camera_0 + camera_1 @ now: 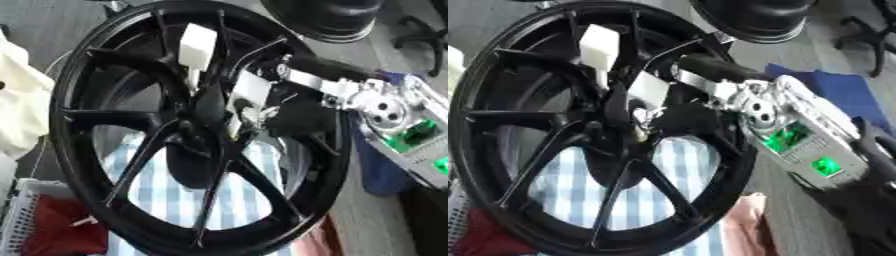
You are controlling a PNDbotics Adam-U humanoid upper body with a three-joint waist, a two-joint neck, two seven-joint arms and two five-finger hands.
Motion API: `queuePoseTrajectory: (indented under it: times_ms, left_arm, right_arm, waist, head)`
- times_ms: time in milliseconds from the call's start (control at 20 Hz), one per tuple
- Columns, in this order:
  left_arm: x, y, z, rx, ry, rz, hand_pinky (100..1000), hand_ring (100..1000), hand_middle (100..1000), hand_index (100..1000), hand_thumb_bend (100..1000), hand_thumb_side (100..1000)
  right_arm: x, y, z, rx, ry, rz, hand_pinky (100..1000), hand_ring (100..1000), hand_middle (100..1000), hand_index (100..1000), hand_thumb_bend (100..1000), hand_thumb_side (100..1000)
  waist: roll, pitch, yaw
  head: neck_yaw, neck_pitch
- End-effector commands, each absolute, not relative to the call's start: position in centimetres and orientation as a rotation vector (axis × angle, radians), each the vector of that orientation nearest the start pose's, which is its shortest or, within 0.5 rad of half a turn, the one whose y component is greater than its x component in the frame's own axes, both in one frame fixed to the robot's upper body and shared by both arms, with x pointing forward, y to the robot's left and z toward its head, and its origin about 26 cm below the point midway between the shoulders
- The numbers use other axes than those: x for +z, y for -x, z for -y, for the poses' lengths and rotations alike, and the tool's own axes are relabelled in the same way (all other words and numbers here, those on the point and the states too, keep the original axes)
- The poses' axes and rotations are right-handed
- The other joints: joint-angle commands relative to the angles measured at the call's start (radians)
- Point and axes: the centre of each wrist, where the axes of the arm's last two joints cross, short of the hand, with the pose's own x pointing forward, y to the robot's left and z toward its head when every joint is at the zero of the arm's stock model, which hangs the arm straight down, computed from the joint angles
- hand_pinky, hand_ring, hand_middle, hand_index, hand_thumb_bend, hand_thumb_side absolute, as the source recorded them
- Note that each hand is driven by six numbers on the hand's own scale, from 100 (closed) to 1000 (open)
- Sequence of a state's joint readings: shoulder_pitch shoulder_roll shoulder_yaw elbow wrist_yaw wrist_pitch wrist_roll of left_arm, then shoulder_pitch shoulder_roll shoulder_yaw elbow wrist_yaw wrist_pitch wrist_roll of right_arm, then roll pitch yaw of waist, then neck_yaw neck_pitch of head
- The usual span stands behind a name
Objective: Pull the pin out of the wheel hub.
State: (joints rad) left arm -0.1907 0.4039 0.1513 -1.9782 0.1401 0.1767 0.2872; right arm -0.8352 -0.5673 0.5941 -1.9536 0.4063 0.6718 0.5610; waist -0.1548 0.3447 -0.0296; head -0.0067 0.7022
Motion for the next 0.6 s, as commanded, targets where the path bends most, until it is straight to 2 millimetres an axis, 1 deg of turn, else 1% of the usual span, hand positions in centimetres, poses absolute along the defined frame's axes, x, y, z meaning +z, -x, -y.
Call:
queuePoseTrajectory:
  times_ms: [50,150,250,450,600]
  left_arm:
    - [19.6,-28.4,-32.1,0.073,-0.433,2.06,617,811,598,723,105,845]
    - [19.7,-28.4,-32.1,0.073,-0.431,2.061,617,812,598,723,106,845]
    - [19.6,-28.4,-32.1,0.073,-0.431,2.058,617,812,598,723,106,845]
    - [19.6,-28.4,-32.2,0.077,-0.43,2.055,618,812,599,723,107,843]
    - [19.5,-28.4,-32.2,0.077,-0.43,2.054,619,813,599,724,107,842]
  right_arm:
    - [28.7,-29.0,13.1,1.479,0.473,1.584,765,594,312,511,100,566]
    - [28.9,-28.9,13.1,1.468,0.48,1.6,754,577,308,504,100,549]
    - [29.1,-28.9,13.2,1.456,0.483,1.618,745,563,304,502,100,555]
    - [29.6,-28.9,13.4,1.432,0.483,1.649,737,554,291,492,100,518]
    - [29.9,-29.0,13.6,1.419,0.486,1.659,735,548,283,487,100,508]
  waist:
    - [0.01,-0.019,-0.002]
    - [0.01,-0.021,-0.002]
    - [0.01,-0.025,-0.003]
    - [0.011,-0.034,-0.004]
    - [0.012,-0.043,-0.006]
  head:
    - [-0.003,-0.002]
    - [-0.004,0.0]
    - [-0.003,0.001]
    - [-0.001,0.003]
    - [-0.001,0.005]
